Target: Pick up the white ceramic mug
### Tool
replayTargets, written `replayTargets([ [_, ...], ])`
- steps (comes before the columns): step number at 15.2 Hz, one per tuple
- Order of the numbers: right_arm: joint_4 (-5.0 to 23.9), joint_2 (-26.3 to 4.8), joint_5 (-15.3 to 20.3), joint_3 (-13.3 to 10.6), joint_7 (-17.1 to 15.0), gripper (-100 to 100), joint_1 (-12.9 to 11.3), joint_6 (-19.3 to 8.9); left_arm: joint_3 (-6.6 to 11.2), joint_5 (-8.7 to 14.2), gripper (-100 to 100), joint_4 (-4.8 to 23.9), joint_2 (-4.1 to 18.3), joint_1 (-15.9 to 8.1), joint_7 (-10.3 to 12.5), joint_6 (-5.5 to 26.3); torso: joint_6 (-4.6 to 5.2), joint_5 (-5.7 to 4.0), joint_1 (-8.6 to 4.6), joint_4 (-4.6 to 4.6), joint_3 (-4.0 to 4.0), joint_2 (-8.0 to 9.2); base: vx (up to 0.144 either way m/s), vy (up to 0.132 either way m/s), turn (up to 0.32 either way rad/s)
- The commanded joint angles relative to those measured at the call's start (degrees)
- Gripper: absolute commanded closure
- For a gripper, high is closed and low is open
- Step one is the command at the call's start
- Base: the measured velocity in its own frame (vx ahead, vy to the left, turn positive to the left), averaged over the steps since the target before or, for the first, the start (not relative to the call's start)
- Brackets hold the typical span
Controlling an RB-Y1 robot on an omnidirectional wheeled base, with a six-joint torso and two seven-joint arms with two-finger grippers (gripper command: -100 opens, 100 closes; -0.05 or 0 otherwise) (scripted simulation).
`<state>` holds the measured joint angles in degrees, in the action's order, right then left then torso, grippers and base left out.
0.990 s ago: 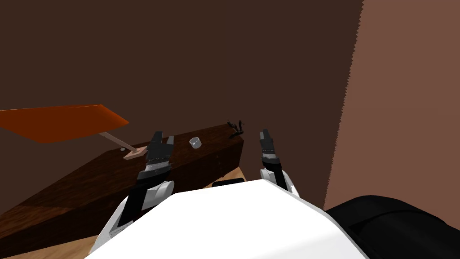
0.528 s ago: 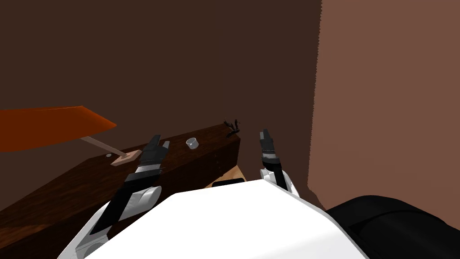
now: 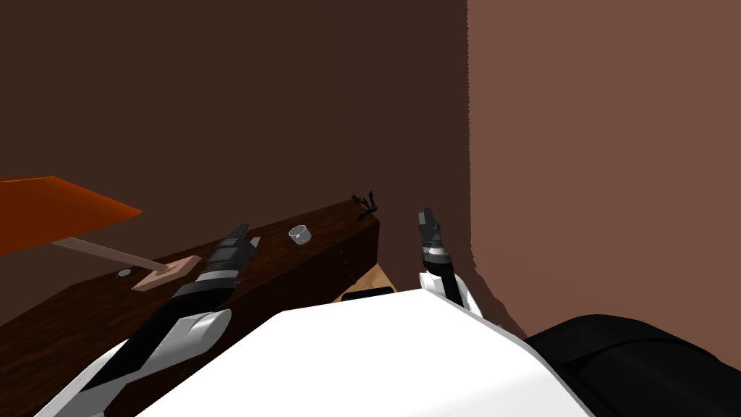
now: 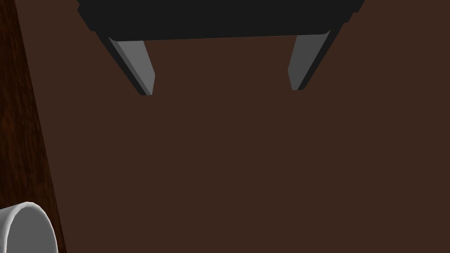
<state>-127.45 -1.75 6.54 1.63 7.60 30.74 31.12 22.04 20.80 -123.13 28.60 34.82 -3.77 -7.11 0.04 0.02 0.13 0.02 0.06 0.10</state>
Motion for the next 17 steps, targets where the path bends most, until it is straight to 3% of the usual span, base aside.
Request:
replayTargets([
  [1, 0.0, 0.0, 0.0, 0.0, 0.0, 0, 0.0, 0.0, 0.85, 1.55, -100, 0.67, 1.55, 0.6, 0.2, 1.6, 0.0, 0.0, 0.0, 0.0, 0.0, 0.0, -0.02, 0.005, -0.086],
  [2, 0.0, 0.0, 0.0, 0.0, 0.0, 0, 0.01, 0.0, 2.9, 3.73, -100, 2.18, 3.84, 1.65, 0.42, 3.77, -0.03, 0.0, 0.0, 0.0, -0.01, -0.02, -0.016, -0.002, -0.236],
  [4, 0.0, 0.0, 0.0, 0.0, 0.0, 0, 0.0, 0.0, 2.9, 4.45, -100, 2.18, 4.21, 1.65, 0.42, 4.74, 0.0, 0.0, -0.01, -0.01, -0.03, -0.05, -0.014, 0.005, -0.139],
  [5, 0.0, 0.0, 0.0, 0.01, 0.0, 0, 0.01, 0.0, 4.93, 6.89, -100, 3.73, 6.81, 2.71, 0.67, 6.67, -0.04, 0.0, -0.01, -0.01, -0.04, -0.07, -0.011, -0.001, -0.209],
  [7, 0.0, 0.0, 0.0, 0.0, 0.0, 0, 0.0, 0.0, 4.93, 7.42, -100, 3.73, 6.86, 2.71, 0.67, 7.98, 0.0, 0.0, -0.01, -0.02, -0.05, -0.09, -0.009, 0.005, -0.167],
  [8, 0.0, 0.0, 0.0, 0.01, 0.0, 0, 0.01, 0.0, 6.92, 9.77, -100, 5.31, 9.47, 3.78, 0.94, 9.56, -0.03, 0.0, -0.01, -0.02, -0.05, -0.1, -0.007, 0.0, -0.258],
  [10, 0.0, 0.0, 0.0, 0.0, 0.0, 0, 0.0, 0.0, 6.92, 10.48, -100, 5.31, 9.48, 3.78, 0.94, 11.32, 0.0, 0.0, -0.01, -0.02, -0.06, -0.11, -0.007, 0.008, -0.155],
  [11, 0.0, 0.0, 0.0, 0.01, 0.0, 0, 0.01, 0.0, 8.86, 12.76, -100, 6.91, 12.02, 4.86, 1.24, 13.09, -0.03, 0.0, -0.01, -0.02, -0.07, -0.12, -0.004, 0.001, -0.214],
  [13, 0.0, 0.0, 0.0, 0.0, 0.0, 0, 0.01, 0.0, 8.86, 13.59, -100, 6.91, 12.06, 4.86, 1.24, 14.74, 0.0, 0.0, -0.01, -0.03, -0.07, -0.12, -0.005, 0.007, -0.17],
  [14, 0.0, 0.0, 0.0, 0.01, 0.0, 0, 0.01, 0.0, 10.72, 15.92, -100, 8.5, 14.54, 5.95, 1.55, 16.36, -0.02, 0.01, -0.01, -0.03, -0.07, -0.13, -0.004, 0.0, -0.268],
  [16, 0.0, 0.0, 0.0, 0.0, 0.0, 0, 0.0, 0.0, 10.72, 16.74, -100, 8.5, 14.6, 5.95, 1.55, 18.22, 0.01, 0.0, -0.01, -0.03, -0.08, -0.14, -0.003, 0.007, -0.204],
  [17, 0.0, 0.0, 0.0, 0.01, 0.0, 0, 0.01, 0.0, 12.51, 18.86, -100, 10.1, 16.92, 7.04, 1.88, 20.35, -0.03, 0.0, 0.0, -0.03, -0.08, -0.14, -0.002, 0.002, -0.196],
])
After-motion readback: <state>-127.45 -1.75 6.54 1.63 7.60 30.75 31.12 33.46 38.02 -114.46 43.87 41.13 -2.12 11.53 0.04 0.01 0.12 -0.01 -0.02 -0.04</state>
